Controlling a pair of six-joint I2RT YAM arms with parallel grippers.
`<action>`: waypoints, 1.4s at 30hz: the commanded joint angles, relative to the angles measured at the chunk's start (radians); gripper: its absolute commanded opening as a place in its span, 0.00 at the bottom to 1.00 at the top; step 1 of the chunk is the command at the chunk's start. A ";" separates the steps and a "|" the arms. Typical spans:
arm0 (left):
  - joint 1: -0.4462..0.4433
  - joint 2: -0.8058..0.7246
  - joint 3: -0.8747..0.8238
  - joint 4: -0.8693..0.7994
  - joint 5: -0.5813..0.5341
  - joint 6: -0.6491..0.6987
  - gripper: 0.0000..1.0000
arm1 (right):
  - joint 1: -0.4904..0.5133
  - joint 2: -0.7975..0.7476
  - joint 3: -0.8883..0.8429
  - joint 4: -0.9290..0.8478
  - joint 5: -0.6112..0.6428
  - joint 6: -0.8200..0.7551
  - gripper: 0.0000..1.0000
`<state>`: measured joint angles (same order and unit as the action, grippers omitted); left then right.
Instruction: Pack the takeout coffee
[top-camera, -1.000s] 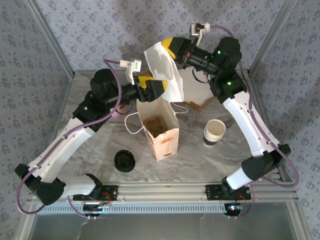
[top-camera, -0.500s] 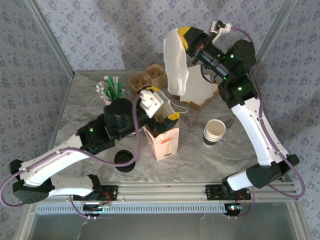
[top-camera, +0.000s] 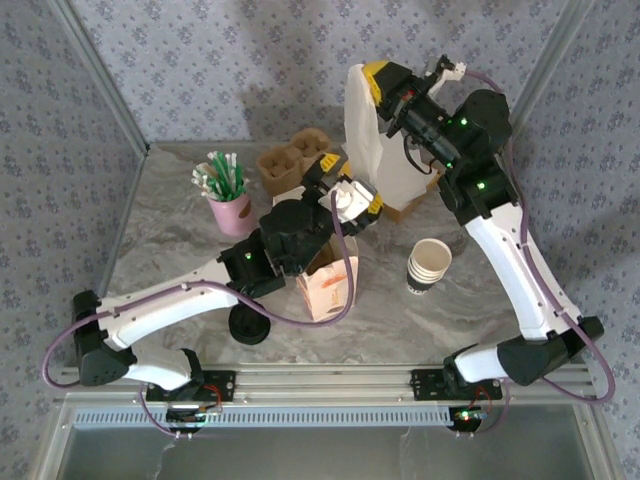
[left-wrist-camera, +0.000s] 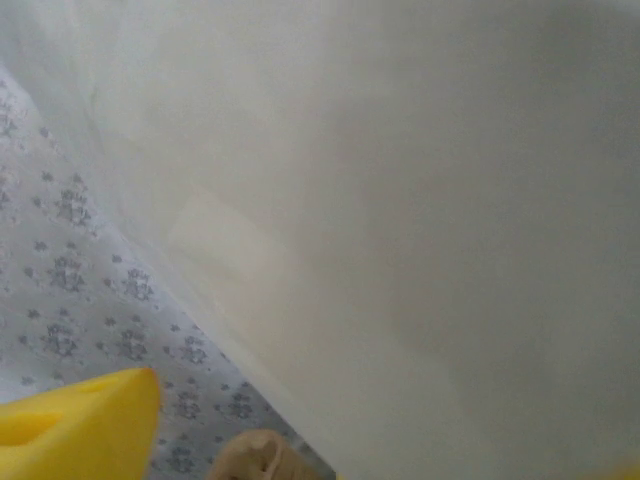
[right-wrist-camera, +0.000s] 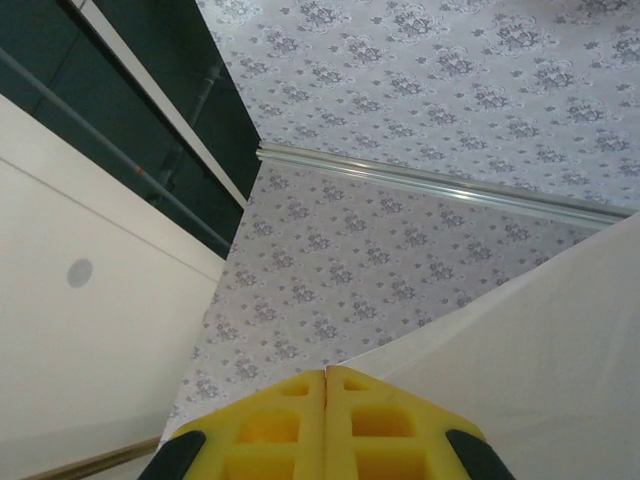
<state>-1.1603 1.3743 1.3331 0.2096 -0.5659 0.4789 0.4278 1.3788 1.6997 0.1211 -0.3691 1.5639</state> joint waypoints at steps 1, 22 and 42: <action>0.020 0.015 0.077 0.066 -0.044 -0.005 0.63 | -0.004 -0.039 -0.011 0.032 0.020 0.037 0.00; 0.034 -0.108 0.552 -1.182 -0.038 -0.498 0.00 | -0.144 -0.126 0.117 -0.450 -0.051 -0.430 0.40; 0.138 -0.048 0.552 -1.388 0.097 -0.668 0.00 | -0.192 -0.191 0.010 -0.469 -0.096 -0.450 0.40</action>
<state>-1.0355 1.3098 1.8561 -1.1564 -0.4786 -0.1814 0.2417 1.2190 1.7164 -0.3504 -0.4461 1.1320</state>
